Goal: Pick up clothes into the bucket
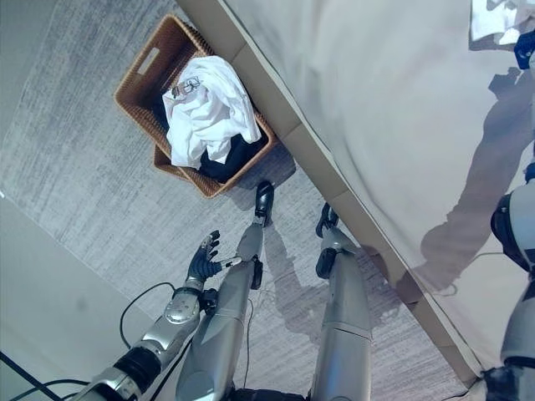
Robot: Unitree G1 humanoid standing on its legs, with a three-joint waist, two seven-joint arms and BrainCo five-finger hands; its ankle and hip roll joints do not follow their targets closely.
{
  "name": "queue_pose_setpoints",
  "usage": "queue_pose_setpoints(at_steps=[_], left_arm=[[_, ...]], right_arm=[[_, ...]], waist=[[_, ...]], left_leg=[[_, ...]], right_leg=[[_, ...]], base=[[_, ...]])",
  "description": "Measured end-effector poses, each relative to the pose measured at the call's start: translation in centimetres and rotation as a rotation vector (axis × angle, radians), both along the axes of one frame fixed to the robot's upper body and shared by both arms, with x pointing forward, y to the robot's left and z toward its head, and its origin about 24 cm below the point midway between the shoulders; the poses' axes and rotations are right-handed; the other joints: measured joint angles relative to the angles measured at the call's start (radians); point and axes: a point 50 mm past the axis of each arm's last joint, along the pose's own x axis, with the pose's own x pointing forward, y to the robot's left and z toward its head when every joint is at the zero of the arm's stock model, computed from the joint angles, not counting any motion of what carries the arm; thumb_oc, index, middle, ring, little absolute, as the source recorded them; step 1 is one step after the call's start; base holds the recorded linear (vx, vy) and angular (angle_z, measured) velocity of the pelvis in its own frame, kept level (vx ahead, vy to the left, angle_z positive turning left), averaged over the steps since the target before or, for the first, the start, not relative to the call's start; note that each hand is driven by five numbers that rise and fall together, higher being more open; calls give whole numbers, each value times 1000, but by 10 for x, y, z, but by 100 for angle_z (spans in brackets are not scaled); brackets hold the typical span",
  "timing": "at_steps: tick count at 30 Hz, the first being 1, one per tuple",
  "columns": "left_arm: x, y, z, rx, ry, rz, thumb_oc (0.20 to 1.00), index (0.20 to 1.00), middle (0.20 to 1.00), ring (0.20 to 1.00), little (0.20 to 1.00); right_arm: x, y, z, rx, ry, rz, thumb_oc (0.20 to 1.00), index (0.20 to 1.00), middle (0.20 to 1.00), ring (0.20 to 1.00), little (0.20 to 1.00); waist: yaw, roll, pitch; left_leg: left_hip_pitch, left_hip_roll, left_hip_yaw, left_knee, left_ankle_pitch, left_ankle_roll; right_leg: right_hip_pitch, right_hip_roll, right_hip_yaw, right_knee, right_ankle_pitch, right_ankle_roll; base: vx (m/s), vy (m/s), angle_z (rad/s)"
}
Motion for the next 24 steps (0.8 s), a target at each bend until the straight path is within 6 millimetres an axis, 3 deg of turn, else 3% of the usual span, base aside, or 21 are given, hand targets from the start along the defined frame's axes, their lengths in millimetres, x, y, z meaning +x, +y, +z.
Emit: queue_pose_setpoints(at_steps=[11, 17, 18, 21, 24], left_arm=[[1, 2, -1, 7, 4, -3, 1000, 1000, 1000, 1000, 1000], [-1, 9, -7, 28, 33, 10, 1000, 1000, 1000, 1000, 1000], [-2, 14, -10, 43, 45, 17, 1000, 1000, 1000, 1000, 1000], [-1, 23, -10, 58, 50, 37, 1000, 1000, 1000, 1000, 1000], [-3, 28, -13, 81, 61, 37, 1000, 1000, 1000, 1000, 1000]], right_arm=[[13, 34, 1, -36, -21, 222, 200, 200, 200, 200, 200], [6, 59, 17, -130, -113, 334, 200, 200, 200, 200, 200], [5, 64, 17, -148, -136, 351, 200, 200, 200, 200, 200], [-5, 67, 25, -192, -182, 371, 200, 200, 200, 200, 200], [-10, 58, 22, -202, -184, 342, 200, 200, 200, 200, 200]], waist=[[-27, -2, 0], [-46, -6, -2], [-50, -18, -12], [-73, -24, -12], [-72, -30, -11]], left_leg=[[79, 0, -7, 15, 2, -2], [167, 0, -12, 17, 1, -1], [189, -1, -11, 19, 1, -2], [226, 3, -18, 22, 1, -3], [341, 1, -15, 2, -16, 9]], right_leg=[[88, -3, -8, 6, 3, -5], [190, 0, -12, -14, 6, -2], [216, -1, -13, -19, 16, 1], [275, 4, -27, -53, 12, 13], [394, 5, -27, -85, 10, 20]], base=[[-26, 1, 2], [-83, 38, 1], [-129, 60, -2], [-40, 49, 7], [-24, 43, 1]])
